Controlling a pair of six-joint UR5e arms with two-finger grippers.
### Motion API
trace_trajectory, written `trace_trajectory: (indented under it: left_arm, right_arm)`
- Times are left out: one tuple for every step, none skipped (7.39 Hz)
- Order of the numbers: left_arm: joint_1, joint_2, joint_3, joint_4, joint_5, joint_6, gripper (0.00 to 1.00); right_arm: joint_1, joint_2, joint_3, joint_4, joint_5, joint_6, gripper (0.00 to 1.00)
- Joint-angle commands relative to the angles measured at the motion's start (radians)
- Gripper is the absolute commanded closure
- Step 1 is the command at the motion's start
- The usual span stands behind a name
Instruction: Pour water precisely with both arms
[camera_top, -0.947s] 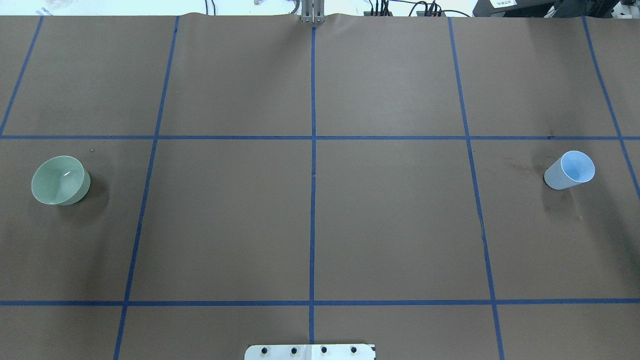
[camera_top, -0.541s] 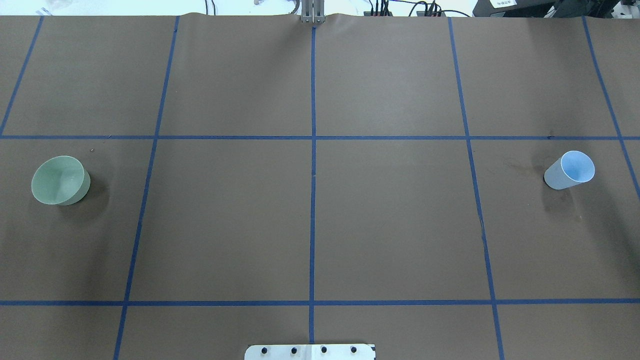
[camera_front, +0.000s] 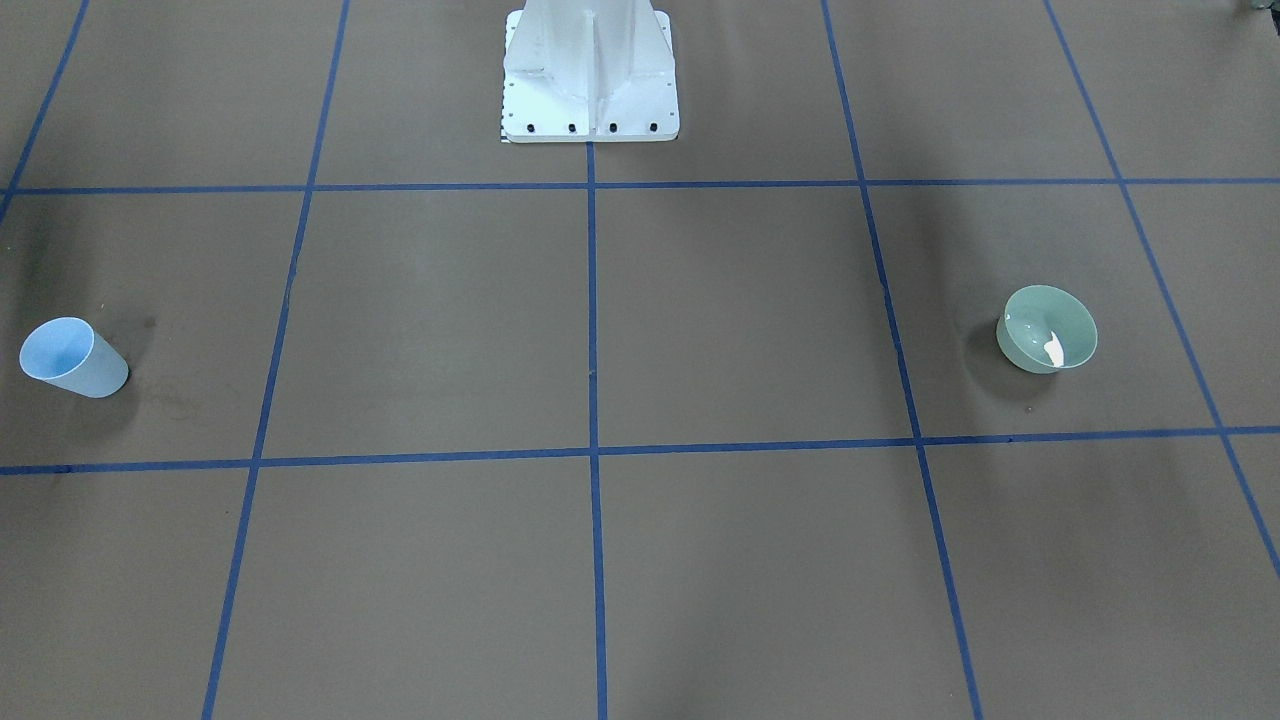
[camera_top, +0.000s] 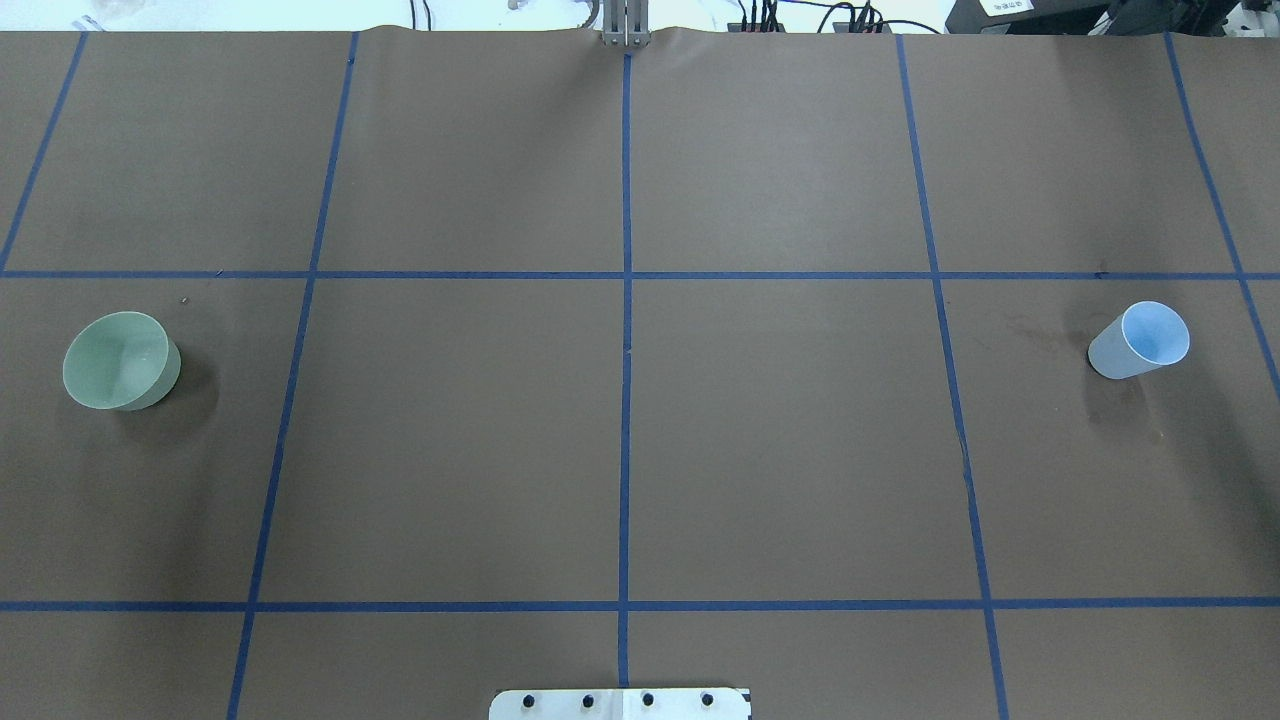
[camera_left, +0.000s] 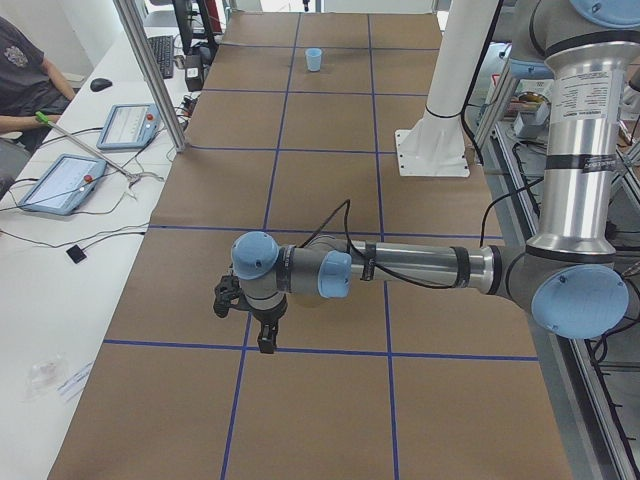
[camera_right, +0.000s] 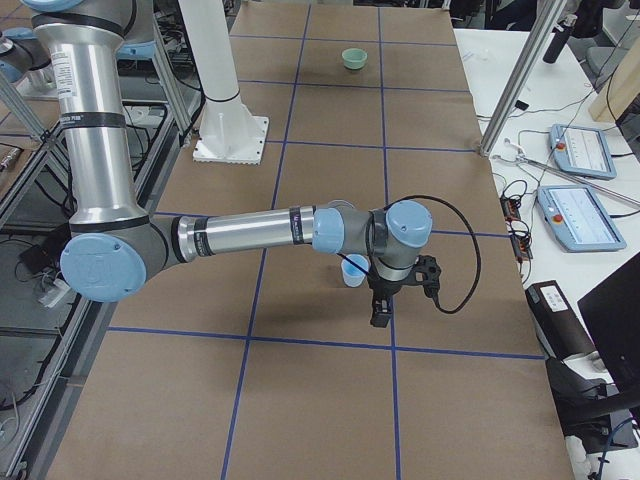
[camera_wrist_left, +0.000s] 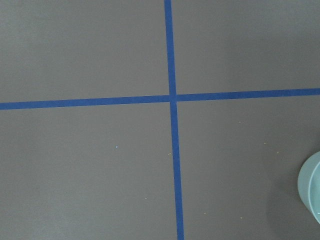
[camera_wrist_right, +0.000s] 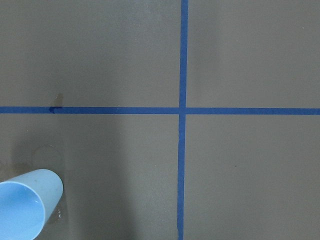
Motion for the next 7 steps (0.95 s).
trace_trajectory:
  left_arm:
    - [0.0,0.002,-0.004,-0.002,0.009,-0.005,0.0]
    - [0.002,0.0,-0.003,-0.002,0.01,-0.004,0.0]
    - [0.003,-0.001,0.002,0.001,0.006,-0.004,0.0]
    - [0.003,0.0,0.006,0.007,-0.009,-0.022,0.0]
    - [0.003,-0.007,-0.003,0.007,-0.052,-0.024,0.0]
    - [0.005,-0.007,-0.006,-0.005,-0.053,-0.02,0.0]
    - [0.005,0.0,-0.041,-0.011,-0.051,-0.019,0.0]
  right_arm:
    - [0.0,0.0,0.001,0.0,0.0,0.0,0.01]
    - [0.0,0.0,0.001,0.002,0.0,0.0,0.01]
    - [0.0,0.0,0.001,0.002,0.0,0.0,0.01]
    - [0.0,0.0,0.001,0.0,0.0,0.0,0.01]
    - [0.0,0.0,0.001,0.002,0.0,0.0,0.01]
    - [0.0,0.0,0.003,0.002,0.0,0.0,0.01]
    - [0.0,0.0,0.003,0.002,0.0,0.0,0.01]
